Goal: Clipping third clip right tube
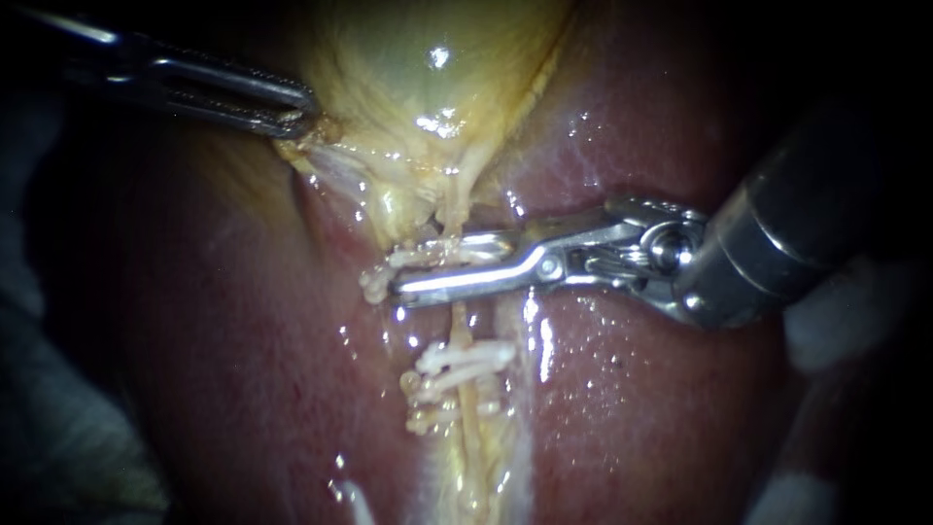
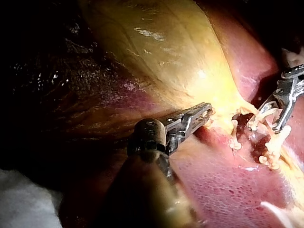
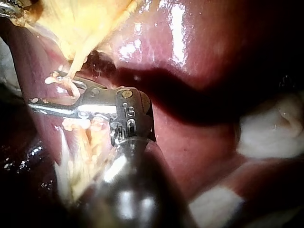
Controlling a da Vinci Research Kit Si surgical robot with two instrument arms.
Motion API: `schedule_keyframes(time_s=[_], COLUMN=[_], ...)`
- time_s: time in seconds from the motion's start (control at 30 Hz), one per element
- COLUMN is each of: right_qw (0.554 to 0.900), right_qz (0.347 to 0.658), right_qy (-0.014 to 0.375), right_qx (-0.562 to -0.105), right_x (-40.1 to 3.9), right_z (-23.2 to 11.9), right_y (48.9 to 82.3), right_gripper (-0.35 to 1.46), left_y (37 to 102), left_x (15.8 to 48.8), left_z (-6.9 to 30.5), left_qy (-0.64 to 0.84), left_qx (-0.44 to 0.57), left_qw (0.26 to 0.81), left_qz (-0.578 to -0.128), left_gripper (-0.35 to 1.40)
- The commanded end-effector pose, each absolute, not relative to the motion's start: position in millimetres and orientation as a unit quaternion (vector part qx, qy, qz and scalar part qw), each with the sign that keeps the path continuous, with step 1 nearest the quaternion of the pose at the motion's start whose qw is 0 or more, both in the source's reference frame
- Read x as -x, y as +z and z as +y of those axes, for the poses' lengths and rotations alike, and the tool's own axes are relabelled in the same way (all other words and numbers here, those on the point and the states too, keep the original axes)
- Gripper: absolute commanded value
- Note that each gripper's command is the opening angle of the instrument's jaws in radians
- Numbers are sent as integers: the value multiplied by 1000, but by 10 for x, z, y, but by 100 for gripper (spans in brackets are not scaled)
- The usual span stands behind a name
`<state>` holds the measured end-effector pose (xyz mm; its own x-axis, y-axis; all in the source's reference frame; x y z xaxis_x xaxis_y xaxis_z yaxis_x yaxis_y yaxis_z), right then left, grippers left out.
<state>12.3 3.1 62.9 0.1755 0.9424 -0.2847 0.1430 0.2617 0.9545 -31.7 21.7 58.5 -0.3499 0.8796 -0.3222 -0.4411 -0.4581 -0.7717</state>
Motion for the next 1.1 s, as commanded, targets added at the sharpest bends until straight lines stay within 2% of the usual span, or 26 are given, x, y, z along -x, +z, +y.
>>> schedule_keyframes(time_s=[0.03, 0.17, 0.37, 0.63, 0.67, 0.7, 1.1], right_qw=[581, 579, 576, 576, 576, 576, 576], right_qz=[541, 538, 534, 534, 534, 534, 534], right_qy=[341, 345, 352, 352, 352, 352, 351], right_qx=[-503, -506, -508, -509, -509, -509, -509], right_x=[-122, -124, -124, -122, -122, -122, -120], right_z=[32, 32, 32, 32, 32, 31, 30], right_y=[629, 629, 629, 629, 629, 629, 627], right_gripper=[44, 41, 23, -14, -20, -34, -35], left_y=[585, 585, 585, 584, 584, 584, 585], left_x=[317, 317, 317, 317, 317, 317, 317], left_z=[217, 217, 217, 218, 218, 218, 218], left_qy=[768, 768, 768, 768, 768, 768, 768], left_qx=[374, 374, 374, 374, 374, 374, 374], left_qw=[430, 430, 430, 430, 430, 430, 430], left_qz=[-293, -293, -293, -293, -293, -293, -293], left_gripper=[-35, -35, -35, -35, -35, -35, -35])
